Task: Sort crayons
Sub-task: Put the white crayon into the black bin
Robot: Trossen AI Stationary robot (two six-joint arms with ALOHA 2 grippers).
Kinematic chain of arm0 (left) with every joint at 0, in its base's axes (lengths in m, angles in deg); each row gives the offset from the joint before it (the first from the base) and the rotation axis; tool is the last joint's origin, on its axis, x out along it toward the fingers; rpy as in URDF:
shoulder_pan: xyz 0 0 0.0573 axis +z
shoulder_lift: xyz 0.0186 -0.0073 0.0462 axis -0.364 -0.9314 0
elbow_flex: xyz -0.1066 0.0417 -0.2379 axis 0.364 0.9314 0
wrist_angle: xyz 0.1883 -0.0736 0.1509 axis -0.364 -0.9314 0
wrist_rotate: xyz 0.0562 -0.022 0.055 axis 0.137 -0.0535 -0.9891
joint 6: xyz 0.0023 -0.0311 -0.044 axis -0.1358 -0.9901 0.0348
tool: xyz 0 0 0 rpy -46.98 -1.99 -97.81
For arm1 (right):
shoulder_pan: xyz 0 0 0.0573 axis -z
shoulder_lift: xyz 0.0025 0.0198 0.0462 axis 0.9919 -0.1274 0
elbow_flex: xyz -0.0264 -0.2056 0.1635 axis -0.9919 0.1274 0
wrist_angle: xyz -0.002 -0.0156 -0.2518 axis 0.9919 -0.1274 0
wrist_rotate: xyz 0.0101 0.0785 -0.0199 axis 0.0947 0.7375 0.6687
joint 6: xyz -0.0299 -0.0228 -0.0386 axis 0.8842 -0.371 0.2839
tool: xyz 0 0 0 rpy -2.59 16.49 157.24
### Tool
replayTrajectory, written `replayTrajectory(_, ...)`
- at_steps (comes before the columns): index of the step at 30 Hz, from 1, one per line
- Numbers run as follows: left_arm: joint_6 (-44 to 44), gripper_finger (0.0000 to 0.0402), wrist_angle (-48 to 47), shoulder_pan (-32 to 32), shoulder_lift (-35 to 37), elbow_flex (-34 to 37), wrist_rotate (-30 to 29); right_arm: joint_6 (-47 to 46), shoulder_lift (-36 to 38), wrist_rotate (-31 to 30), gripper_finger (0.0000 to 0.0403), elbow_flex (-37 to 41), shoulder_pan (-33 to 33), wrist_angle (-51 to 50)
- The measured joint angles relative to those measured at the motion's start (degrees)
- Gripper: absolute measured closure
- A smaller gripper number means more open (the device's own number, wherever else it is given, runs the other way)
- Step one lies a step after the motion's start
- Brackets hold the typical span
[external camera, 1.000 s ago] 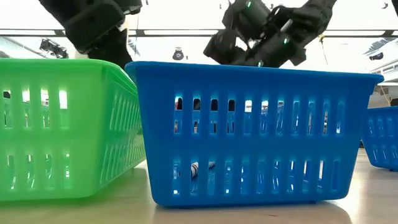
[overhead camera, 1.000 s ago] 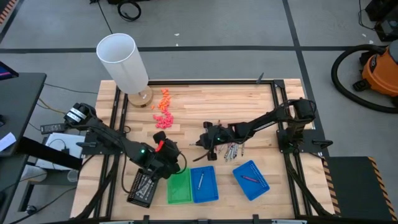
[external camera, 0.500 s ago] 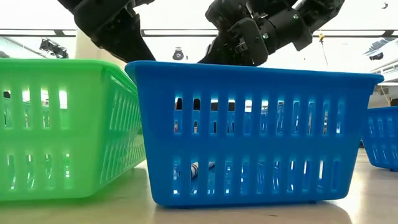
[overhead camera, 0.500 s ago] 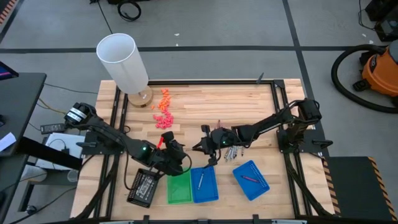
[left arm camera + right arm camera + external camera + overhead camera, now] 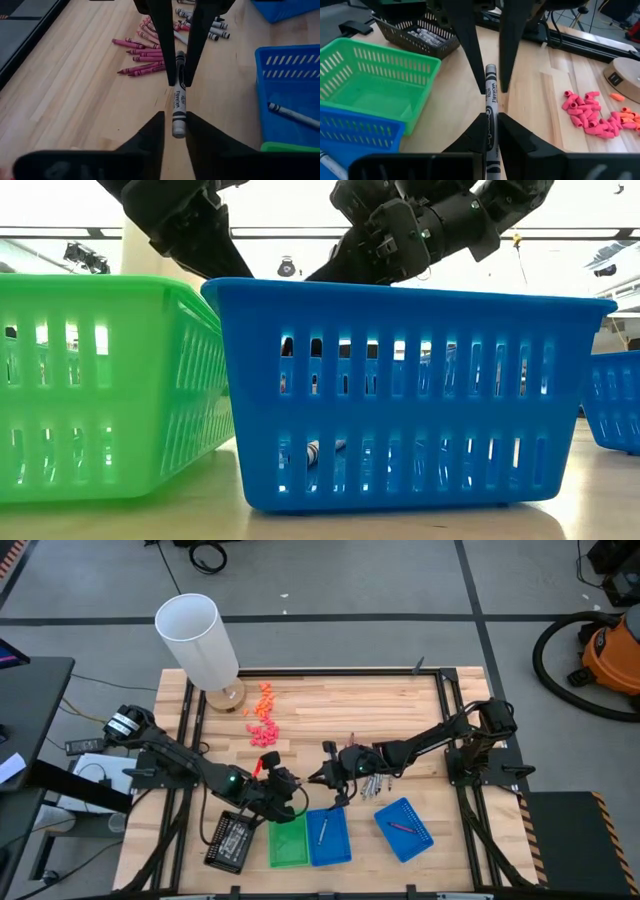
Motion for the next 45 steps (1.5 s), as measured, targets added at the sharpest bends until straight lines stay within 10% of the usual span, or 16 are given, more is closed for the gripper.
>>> replayTrajectory(9,0.02,0.0379,0.47,-0.02,0.00,0.02,0.25,-1.11,0.00,-0.42,0.0353,-0.02,0.00,-0.46)
replayTrajectory(22,-7.71,0.0366,-5.05,-2.03,0.07,-1.42,3.75,-1.09,5.48,-4.09,0.0234,-0.09,0.17,-11.82)
replayTrajectory(34,-37.40,0.0366,-38.84,-13.81,0.25,-14.76,5.81,-3.12,8.17,-11.09,0.0229,3.79,2.35,-17.83)
replayTrajectory(45,-60.79,0.0365,-42.88,-25.63,0.17,-14.21,7.20,-4.04,8.17,-11.19,0.0229,5.68,3.13,-14.18)
